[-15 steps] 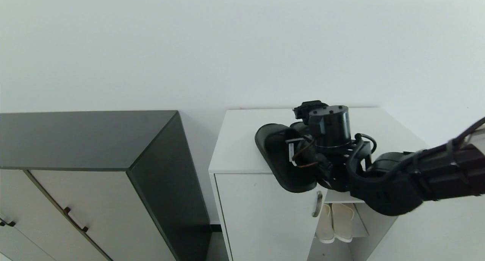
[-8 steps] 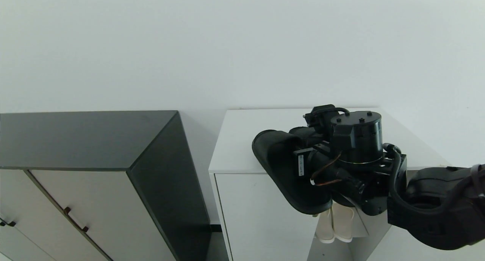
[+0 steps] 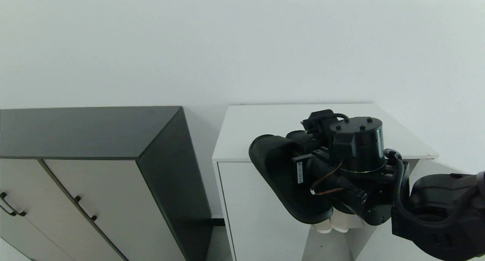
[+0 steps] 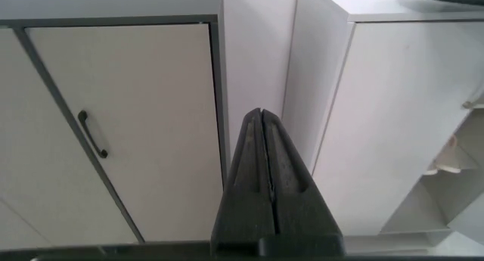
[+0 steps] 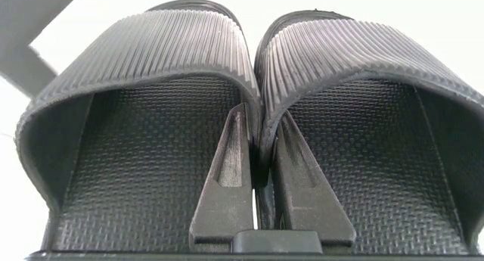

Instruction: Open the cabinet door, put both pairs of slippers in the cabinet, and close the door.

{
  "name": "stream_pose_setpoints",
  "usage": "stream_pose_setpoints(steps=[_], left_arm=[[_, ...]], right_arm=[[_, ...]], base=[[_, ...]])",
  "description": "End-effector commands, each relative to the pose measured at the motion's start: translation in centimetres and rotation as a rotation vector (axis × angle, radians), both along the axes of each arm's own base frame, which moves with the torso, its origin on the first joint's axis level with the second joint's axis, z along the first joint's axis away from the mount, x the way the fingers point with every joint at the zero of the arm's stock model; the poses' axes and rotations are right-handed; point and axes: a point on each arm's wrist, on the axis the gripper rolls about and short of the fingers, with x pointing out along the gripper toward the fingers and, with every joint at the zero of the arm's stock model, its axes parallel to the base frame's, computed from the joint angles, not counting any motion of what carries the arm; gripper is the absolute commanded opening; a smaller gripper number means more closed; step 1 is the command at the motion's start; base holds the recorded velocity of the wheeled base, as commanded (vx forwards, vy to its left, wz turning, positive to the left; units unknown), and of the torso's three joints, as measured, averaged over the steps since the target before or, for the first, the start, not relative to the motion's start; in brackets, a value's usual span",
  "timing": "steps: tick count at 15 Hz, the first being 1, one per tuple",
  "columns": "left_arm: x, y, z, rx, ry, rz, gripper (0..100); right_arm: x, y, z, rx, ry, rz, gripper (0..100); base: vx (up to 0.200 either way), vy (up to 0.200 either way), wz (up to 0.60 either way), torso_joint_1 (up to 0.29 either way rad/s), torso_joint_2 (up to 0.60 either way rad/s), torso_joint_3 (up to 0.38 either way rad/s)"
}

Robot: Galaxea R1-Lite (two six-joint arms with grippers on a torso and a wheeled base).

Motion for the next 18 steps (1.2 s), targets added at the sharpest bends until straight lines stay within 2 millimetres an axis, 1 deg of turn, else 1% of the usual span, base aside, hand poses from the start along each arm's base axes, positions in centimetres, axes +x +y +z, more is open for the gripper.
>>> stream_pose_setpoints(steps=[1,5,18], left_arm=[[0.0,0.0,0.0,0.0,0.0,0.001,0],[0.0,0.0,0.0,0.0,0.0,0.001,0],[0.0,0.0,0.0,0.0,0.0,0.001,0]], right_arm=[[-0.09,-0.03,-0.27,-0.008,0.007,0.001,0],[-0.11,-0.05,-0.33,-0.009,0.008,0.002,0],[-0.29,-0.24,-1.05,-0.027,0.025,0.003,0]], base=[[-0.2,0.0,0.0,-0.012,0.0,0.002],[-0.2,0.0,0.0,0.002,0.0,0.004],[0.0,0.0,0.0,0.0,0.0,0.0]])
